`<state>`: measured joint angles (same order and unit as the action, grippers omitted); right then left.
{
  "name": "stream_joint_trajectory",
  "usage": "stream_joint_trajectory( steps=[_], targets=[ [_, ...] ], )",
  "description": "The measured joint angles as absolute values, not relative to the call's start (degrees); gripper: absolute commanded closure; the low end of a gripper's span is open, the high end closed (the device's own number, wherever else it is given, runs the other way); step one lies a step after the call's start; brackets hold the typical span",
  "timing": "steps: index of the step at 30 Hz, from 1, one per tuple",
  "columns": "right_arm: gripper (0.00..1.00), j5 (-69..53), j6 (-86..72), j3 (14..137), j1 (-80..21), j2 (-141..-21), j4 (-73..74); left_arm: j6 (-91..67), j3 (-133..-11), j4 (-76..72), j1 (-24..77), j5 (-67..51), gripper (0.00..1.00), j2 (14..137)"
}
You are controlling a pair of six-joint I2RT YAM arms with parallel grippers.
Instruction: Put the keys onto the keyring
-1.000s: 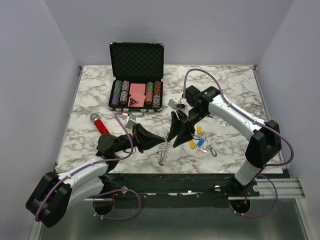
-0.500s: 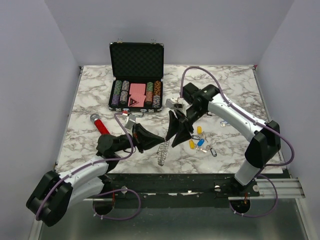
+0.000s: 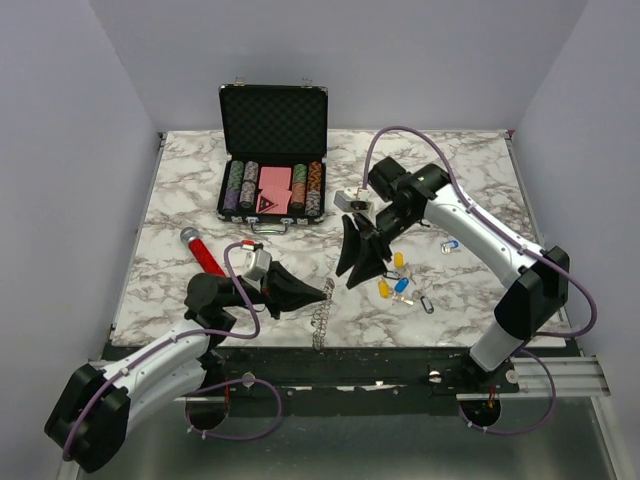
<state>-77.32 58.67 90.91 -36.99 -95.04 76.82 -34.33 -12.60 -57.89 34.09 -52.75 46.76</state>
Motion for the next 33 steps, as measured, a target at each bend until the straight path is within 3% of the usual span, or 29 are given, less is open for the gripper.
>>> stream_joint_trajectory(
  steps=[33],
  targets=[
    [0.54, -78.7, 58.5, 90.2, -43.3, -96.7, 76.8, -31.7, -12.6, -65.3, 34.1, -55.6, 1.00, 49.0]
  ],
)
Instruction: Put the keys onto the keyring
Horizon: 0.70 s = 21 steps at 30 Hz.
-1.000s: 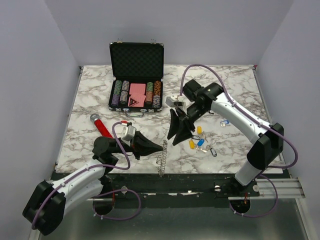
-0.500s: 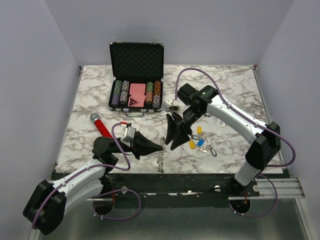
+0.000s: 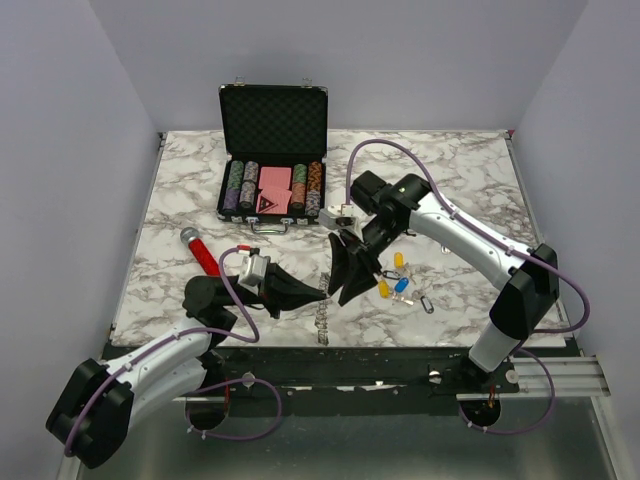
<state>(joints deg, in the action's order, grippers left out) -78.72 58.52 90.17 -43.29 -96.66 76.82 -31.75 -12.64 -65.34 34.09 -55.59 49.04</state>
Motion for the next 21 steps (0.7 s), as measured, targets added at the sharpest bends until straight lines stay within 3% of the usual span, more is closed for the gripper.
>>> stream_joint_trajectory(
  steps=[10, 16, 21],
  targets=[
    [0.60, -78.9, 58.9, 90.1, -43.6, -96.7, 76.8, -32.8, -12.6, -67.9, 34.1, -55.6, 1.00, 51.4],
    [0.71, -78.9, 59.4, 90.1, -43.7, -96.7, 76.3, -33.1, -12.6, -69.1, 34.2, -55.6, 1.00, 51.8],
    [0.74, -78.9, 59.8, 90.1, -43.8, -96.7, 76.0, -33.1, -12.6, -69.1, 34.3, -55.6, 1.00, 51.7]
  ],
)
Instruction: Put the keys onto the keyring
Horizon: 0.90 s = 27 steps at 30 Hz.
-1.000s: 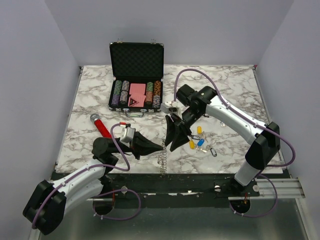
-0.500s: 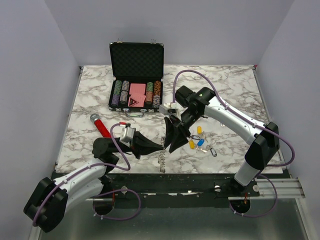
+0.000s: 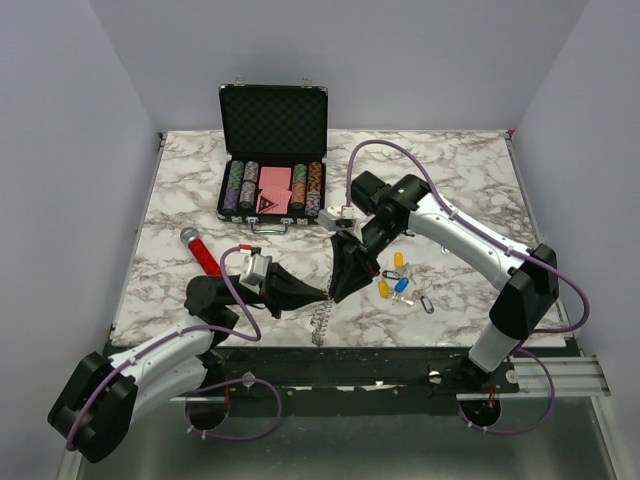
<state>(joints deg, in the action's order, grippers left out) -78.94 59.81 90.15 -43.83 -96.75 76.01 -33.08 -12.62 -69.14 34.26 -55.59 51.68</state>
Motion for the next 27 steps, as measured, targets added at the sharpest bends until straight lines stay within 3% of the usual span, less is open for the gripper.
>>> stream_joint_trajectory(
  steps=[8, 15, 21, 27],
  targets=[
    [0.73, -78.9, 59.8, 90.1, -44.1, -96.7, 75.9, -33.0, -12.6, -68.3, 34.3, -55.6, 1.00, 51.0],
    [0.83, -78.8, 57.9, 90.1, -44.2, -96.7, 75.1, -32.4, -12.6, -67.1, 34.3, -55.5, 1.00, 50.1],
    [0.99, -78.2, 53.0, 89.6, -44.2, -96.7, 72.1, -31.1, -12.6, -64.5, 34.3, -55.4, 1.00, 48.5],
    [0.99, -77.4, 48.9, 88.9, -44.2, -96.7, 70.0, -28.6, -12.6, -59.3, 34.3, -54.6, 1.00, 45.6]
  ],
)
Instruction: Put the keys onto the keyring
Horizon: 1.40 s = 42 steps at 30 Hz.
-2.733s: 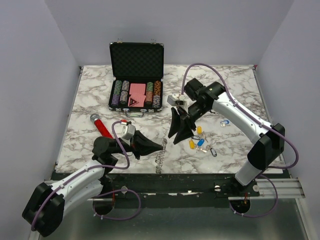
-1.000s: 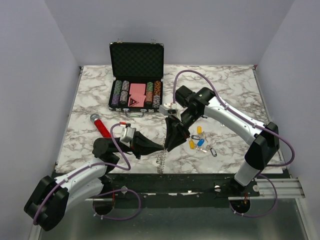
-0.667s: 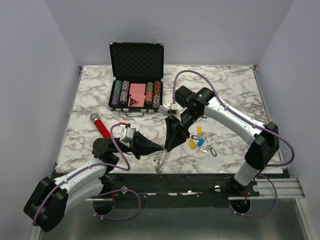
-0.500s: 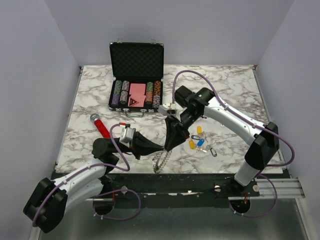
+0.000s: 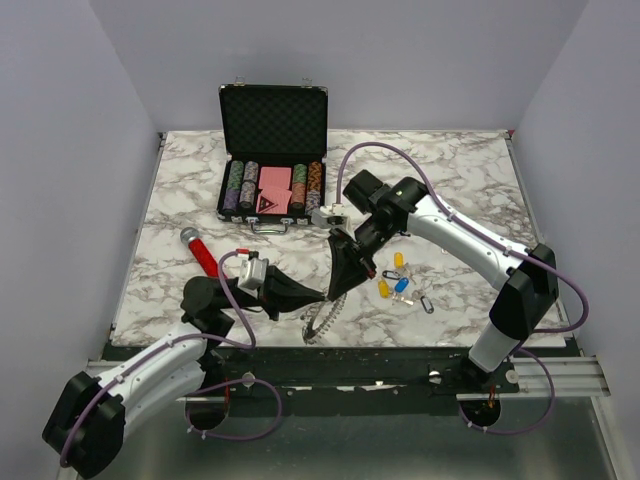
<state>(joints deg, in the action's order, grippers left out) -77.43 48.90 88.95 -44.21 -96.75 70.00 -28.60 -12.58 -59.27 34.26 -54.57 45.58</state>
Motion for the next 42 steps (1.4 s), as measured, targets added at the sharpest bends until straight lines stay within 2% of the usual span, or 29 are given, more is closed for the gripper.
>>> stream_joint_trajectory(
  steps=[2, 4, 8, 23, 28, 37, 42],
  targets=[
    [0.95, -77.4, 48.1, 88.9, -44.2, -96.7, 69.6, -27.6, -12.6, -57.8, 34.3, -54.4, 1.00, 44.4],
    [0.80, -77.4, 47.6, 88.9, -44.2, -96.7, 69.5, -27.0, -12.6, -57.0, 34.3, -54.4, 1.00, 43.6],
    [0.67, -77.4, 47.0, 88.9, -44.3, -96.5, 69.6, -26.2, -12.6, -56.7, 34.2, -54.3, 1.00, 42.5],
    [0.56, -73.6, 48.6, 88.9, -44.2, -90.3, 70.2, -34.8, -12.3, -65.8, 34.2, -54.7, 1.00, 43.4],
    [0.54, -72.5, 48.7, 88.4, -42.1, -88.3, 70.2, -38.1, -12.4, -64.8, 34.0, -54.4, 1.00, 43.0],
    [0.51, -67.0, 43.6, 78.4, -24.4, -79.2, 62.8, -34.0, -15.6, -43.5, 33.8, -47.7, 1.00, 34.5],
    [0.40, -63.4, 37.9, 75.9, -12.8, -76.2, 56.8, -28.0, -18.1, -33.3, 33.8, -44.4, 1.00, 30.6]
  ],
)
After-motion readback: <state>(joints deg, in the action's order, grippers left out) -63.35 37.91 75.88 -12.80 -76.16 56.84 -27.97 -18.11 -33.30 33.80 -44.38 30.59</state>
